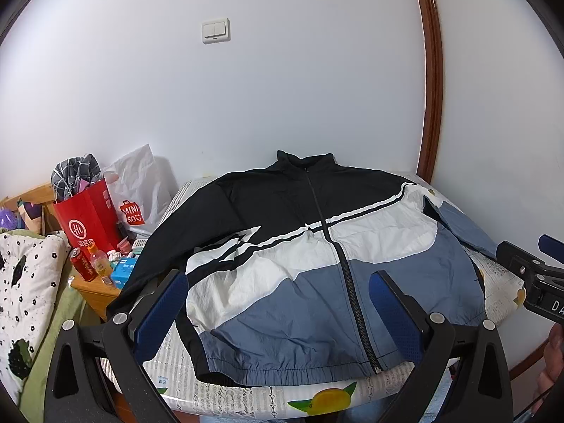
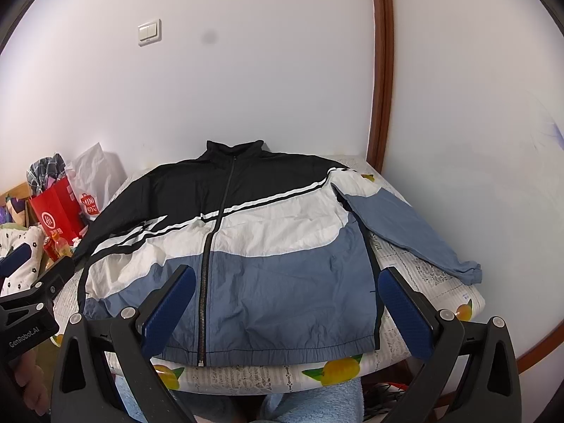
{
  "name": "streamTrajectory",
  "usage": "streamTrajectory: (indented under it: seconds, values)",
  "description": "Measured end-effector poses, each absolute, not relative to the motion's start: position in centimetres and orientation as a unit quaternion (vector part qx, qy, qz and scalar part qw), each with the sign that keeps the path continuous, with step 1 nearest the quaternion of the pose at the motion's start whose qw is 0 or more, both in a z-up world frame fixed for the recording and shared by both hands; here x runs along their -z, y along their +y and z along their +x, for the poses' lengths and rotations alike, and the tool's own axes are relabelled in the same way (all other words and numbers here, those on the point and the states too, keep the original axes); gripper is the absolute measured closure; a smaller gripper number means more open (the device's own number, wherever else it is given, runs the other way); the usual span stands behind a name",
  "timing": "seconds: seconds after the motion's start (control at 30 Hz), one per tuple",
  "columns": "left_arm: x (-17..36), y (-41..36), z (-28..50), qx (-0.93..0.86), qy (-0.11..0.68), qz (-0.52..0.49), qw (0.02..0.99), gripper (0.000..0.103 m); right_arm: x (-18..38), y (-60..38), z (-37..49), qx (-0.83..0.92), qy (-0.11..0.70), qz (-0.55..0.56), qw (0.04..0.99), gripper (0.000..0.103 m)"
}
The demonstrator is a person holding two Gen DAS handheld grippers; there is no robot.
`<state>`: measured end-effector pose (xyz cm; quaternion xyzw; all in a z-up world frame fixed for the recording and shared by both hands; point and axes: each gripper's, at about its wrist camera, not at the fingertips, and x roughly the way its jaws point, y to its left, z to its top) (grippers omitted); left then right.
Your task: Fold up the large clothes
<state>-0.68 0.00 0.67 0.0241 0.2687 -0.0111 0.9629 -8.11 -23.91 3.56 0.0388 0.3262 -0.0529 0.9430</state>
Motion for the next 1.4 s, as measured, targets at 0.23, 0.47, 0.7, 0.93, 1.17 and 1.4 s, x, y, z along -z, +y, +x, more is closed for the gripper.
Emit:
streamTrajectory:
  seconds: [0.23,0.47,0.7,0.93,1.17,1.4]
  values:
    - [-0.64,-0.03,-0.71,0.011,0.268,0.025,0.963,0.0,-3.56,-23.94,-8.12,0.052,0.326,0.039,0.943,0.0]
    - [-0.64,0.01,-0.73,0.011,0.268,0.025,0.963,0.0,-3.6,-23.88,-8.17,0.052,0.325,0.039,0.944,0.0]
    - [-0.62,0.01,-0.75,0.011,0.268,0.025,0.963,0.0,-3.77,-23.79,-8.21,0.051,0.324,0.04,0.944,0.0]
    - [-0.63,0.09,-0.73,0.012,0.268,0.024,0.963,0.0,-3.83,-23.72,-8.25,0.05,0.323,0.042,0.944,0.0]
    - [-0.6,0.23,-0.66,0.011,0.268,0.024,0.963,0.0,-3.84,-23.51,-8.46,0.049,0.321,0.042,0.945,0.0]
    - [-0.77,0.26,-0.79,0.007,0.265,0.024,0.964,0.0,-3.84,-23.5,-8.51,0.049,0.32,0.043,0.945,0.0]
